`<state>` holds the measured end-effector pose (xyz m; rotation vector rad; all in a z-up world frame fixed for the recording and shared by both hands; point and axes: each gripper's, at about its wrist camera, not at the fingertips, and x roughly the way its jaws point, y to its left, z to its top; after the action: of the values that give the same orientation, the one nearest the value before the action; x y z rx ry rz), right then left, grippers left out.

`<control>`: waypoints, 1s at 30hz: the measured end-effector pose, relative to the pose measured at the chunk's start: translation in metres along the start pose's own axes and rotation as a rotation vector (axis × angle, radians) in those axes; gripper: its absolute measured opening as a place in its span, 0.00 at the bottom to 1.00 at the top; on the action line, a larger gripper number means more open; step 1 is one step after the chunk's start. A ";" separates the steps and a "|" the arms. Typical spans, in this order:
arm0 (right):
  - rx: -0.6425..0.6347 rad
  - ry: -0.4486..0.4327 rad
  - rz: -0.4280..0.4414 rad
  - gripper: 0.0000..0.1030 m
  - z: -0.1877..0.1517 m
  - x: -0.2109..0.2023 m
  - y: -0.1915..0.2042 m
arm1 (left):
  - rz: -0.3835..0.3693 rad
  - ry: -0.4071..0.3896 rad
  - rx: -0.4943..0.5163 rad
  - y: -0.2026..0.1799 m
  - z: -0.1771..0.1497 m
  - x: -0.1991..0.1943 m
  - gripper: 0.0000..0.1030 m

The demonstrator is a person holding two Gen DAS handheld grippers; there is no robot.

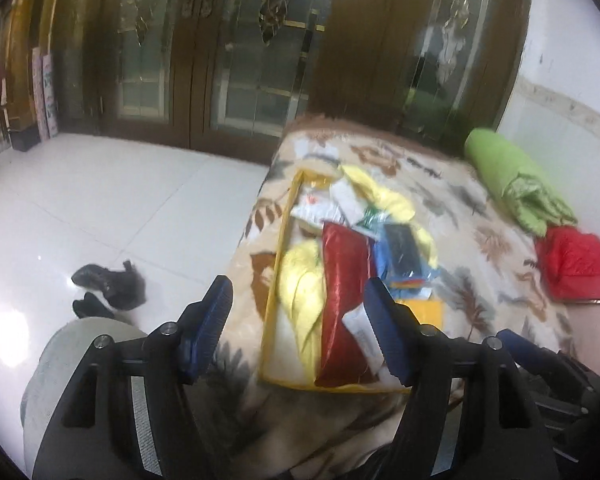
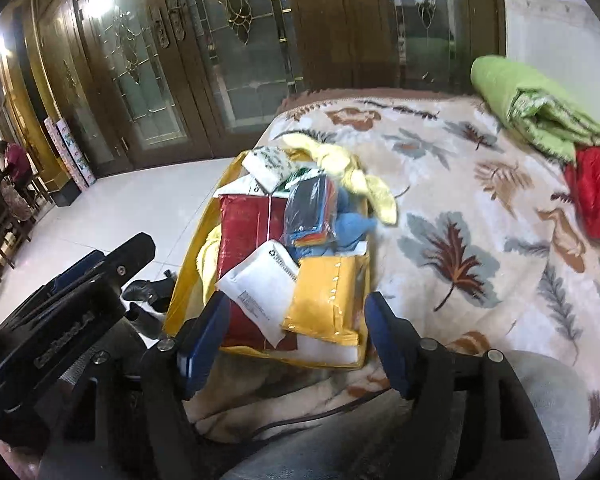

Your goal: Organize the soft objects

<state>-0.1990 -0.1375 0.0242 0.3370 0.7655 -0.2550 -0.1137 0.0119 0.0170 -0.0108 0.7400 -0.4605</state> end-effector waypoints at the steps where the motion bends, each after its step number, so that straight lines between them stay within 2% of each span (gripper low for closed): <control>1: 0.017 0.010 0.006 0.68 0.000 0.002 -0.003 | 0.012 0.016 0.015 0.000 0.000 0.003 0.67; 5: 0.087 0.036 0.033 0.68 -0.002 0.006 -0.009 | 0.016 0.034 0.074 -0.004 0.001 0.005 0.67; 9: 0.081 0.034 0.027 0.68 -0.003 0.004 -0.007 | 0.039 0.041 0.082 -0.010 0.002 0.005 0.67; 14: 0.071 0.033 0.035 0.68 -0.004 0.002 -0.006 | 0.076 -0.015 0.122 -0.015 0.001 -0.006 0.67; 30: 0.068 0.035 0.033 0.68 -0.004 0.002 -0.007 | 0.153 -0.051 0.147 -0.016 0.000 -0.014 0.67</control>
<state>-0.2022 -0.1426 0.0190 0.4191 0.7866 -0.2446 -0.1295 0.0030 0.0290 0.1699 0.6504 -0.3658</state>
